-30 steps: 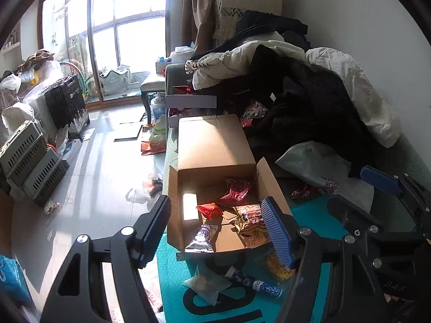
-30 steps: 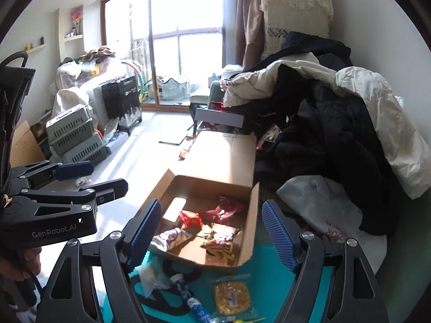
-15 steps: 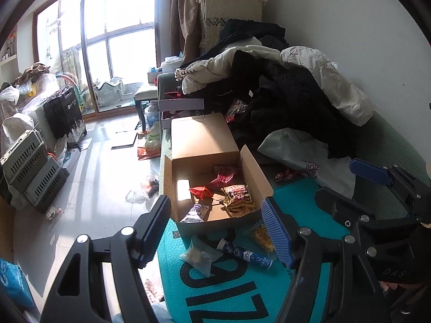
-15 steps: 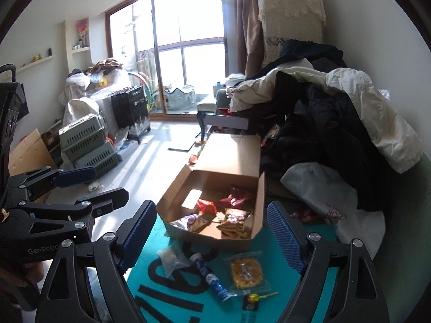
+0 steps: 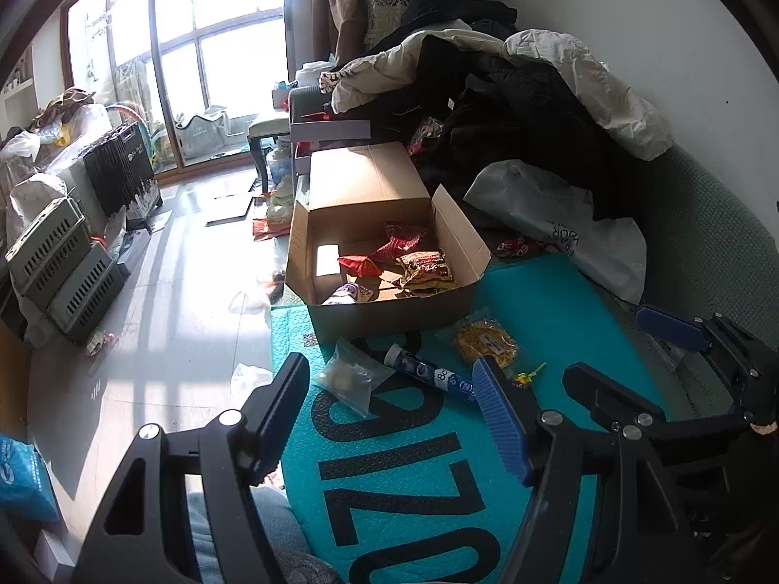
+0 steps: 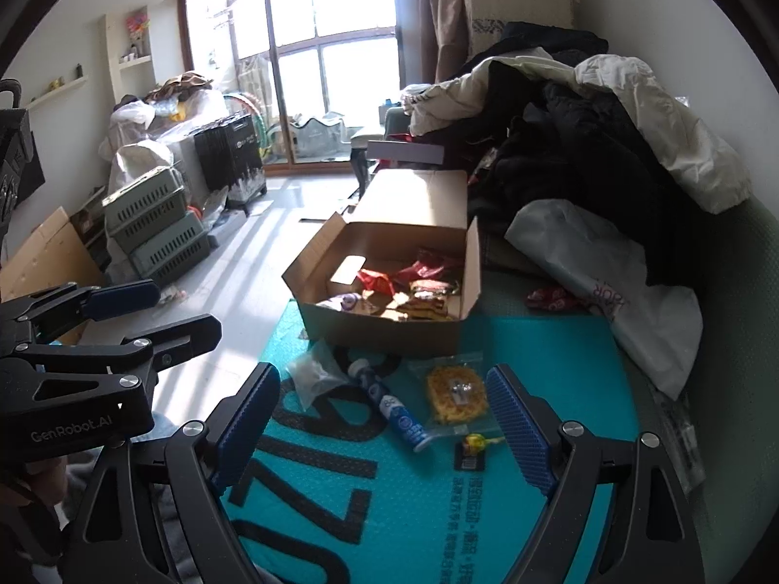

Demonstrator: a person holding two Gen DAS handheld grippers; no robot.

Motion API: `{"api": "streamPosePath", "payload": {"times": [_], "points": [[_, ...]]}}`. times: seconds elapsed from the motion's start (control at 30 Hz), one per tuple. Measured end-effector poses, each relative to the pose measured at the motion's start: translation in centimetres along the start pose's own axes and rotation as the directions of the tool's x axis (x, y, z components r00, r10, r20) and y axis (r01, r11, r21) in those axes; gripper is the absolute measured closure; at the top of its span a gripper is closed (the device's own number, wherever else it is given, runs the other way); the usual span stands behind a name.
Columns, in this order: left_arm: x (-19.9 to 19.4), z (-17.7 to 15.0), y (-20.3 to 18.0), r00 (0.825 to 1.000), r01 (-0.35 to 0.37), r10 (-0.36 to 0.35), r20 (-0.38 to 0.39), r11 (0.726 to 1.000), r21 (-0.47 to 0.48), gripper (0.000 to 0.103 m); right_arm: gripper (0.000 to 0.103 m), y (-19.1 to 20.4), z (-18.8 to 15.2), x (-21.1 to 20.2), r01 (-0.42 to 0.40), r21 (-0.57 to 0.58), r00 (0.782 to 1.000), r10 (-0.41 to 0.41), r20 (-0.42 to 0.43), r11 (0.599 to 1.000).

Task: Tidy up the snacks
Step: 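Move both open tools back down toward the remaining snacks on the mat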

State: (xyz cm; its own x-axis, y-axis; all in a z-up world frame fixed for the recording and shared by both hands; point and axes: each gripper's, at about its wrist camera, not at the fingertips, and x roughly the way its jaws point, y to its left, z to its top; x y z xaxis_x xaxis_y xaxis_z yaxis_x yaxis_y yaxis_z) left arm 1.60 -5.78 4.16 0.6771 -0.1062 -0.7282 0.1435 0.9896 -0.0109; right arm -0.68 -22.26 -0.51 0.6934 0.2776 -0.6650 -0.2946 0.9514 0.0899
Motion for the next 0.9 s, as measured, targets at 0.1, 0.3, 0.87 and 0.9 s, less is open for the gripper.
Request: {"api": "streamPosePath", "payload": {"times": [0.1,0.3,0.87,0.9], "points": [[0.8,-1.5,-0.1,0.999,0.012,-0.013,-0.041,1.000,-0.011,0.034,0.016,-0.4,-1.5,0.5,0.004,0.018,0.999,-0.003,-0.036,1.000],[2.6,-3.9,0.1,0.992,0.033,-0.040,-0.116,0.997,-0.067,0.034,0.016,-1.0,-4.5,1.9,-0.007,0.056,0.994,0.013,-0.107,0.998],[9.8,-6.3,-2.6,0.958,0.028,-0.058,-0.280,0.993,-0.110,0.034,0.016,-5.6,-9.1,7.4,0.005,0.131,0.972,0.025,-0.233,0.991],[10.3,-6.4,-2.8,0.957,0.028,-0.059,-0.285,0.993,-0.112,0.034,0.016,-6.1,-9.3,7.8,0.010,0.138,0.971,0.023,-0.239,0.990]]}}
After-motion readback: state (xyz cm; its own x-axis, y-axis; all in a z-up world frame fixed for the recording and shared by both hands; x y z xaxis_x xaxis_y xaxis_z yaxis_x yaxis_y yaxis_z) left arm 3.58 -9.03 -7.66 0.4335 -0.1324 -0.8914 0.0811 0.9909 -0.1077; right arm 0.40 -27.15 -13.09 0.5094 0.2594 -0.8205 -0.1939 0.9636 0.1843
